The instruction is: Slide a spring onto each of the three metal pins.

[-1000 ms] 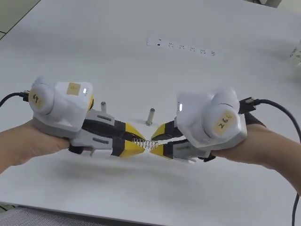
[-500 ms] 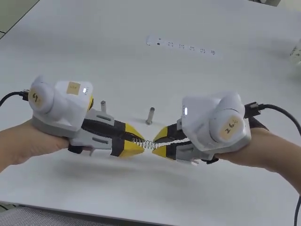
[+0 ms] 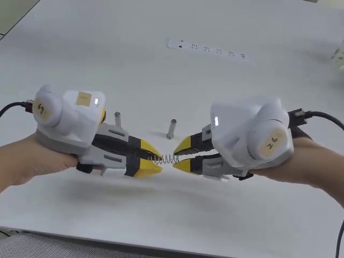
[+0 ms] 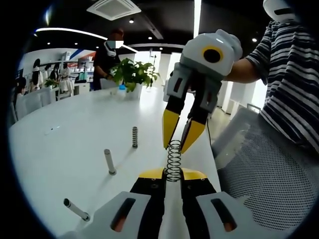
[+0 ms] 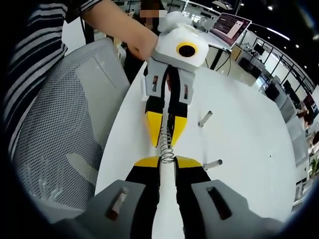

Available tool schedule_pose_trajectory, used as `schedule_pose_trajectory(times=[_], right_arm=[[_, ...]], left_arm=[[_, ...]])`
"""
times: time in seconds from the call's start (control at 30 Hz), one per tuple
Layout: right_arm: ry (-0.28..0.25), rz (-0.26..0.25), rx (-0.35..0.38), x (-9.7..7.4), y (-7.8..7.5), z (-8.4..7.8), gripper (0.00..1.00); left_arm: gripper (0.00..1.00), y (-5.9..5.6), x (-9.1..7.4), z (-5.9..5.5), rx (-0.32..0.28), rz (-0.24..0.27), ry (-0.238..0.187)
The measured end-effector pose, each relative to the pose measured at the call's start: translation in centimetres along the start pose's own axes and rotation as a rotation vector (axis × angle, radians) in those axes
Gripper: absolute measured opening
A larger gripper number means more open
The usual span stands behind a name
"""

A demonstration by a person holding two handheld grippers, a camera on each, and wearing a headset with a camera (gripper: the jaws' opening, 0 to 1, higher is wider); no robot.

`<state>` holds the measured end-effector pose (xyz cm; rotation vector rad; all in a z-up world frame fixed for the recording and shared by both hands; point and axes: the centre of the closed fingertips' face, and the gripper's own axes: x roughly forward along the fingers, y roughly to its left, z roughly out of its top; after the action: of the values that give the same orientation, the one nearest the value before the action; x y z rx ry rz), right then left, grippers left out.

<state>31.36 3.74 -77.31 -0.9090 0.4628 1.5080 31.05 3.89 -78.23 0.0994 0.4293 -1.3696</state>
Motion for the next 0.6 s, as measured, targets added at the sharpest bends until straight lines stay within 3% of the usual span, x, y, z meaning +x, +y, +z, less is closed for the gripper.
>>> schedule_pose_trajectory(times=[0.23,0.4,0.6], right_arm=[[-0.04,0.001,-0.001,-0.5,-0.1,1.2,0.12],[-0.12,0.0,0.042,-0.7,-0.3,2.7,0.12],[-0.167,0.0,0.07,-0.4,-0.2,3.7,0.12]], left_arm=[[0.08,-0.1,0.0,-0.3,0.004,-0.004,0.011],[0.09,0.1,-0.1,-0.1,0.002,0.001,0.004],[0.09,0.0,0.2,-0.2,0.007,-0.004,0.01]])
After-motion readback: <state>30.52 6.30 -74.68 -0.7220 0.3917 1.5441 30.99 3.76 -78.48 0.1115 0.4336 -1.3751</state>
